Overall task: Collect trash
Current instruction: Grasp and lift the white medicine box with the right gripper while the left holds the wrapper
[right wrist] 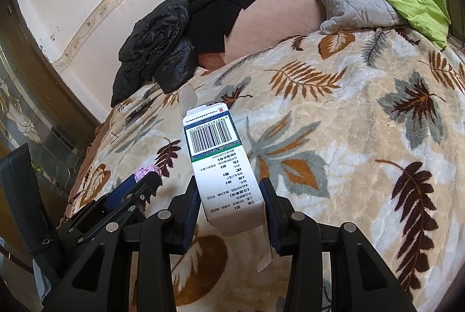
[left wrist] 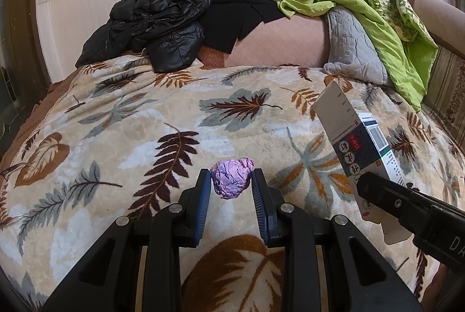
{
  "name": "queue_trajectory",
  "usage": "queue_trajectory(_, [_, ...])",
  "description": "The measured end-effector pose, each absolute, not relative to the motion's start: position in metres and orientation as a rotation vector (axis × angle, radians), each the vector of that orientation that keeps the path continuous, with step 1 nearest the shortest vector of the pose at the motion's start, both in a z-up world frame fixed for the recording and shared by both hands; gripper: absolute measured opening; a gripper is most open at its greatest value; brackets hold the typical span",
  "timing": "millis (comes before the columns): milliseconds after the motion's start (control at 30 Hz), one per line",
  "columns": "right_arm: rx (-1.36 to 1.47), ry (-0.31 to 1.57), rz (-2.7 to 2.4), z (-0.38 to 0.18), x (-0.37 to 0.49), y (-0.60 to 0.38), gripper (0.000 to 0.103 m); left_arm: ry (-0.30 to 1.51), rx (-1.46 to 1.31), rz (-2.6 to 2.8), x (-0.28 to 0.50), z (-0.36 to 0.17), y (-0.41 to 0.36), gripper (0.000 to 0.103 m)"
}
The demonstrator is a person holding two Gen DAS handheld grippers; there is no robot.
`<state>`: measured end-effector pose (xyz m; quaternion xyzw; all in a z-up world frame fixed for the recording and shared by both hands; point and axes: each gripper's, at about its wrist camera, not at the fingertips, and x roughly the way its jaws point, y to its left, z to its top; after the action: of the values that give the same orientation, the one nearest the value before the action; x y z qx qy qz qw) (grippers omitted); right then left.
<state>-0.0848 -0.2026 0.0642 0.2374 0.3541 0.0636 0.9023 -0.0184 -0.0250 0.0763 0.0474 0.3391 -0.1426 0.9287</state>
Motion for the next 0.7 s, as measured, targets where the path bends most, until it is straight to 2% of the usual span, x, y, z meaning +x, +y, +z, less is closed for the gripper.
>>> queue_trajectory(700, [0.493, 0.662, 0.102, 0.091, -0.135, -0.216, 0.043, 0.613, 0.119, -0.328, -0.069, 0.110, -0.035, 0.028])
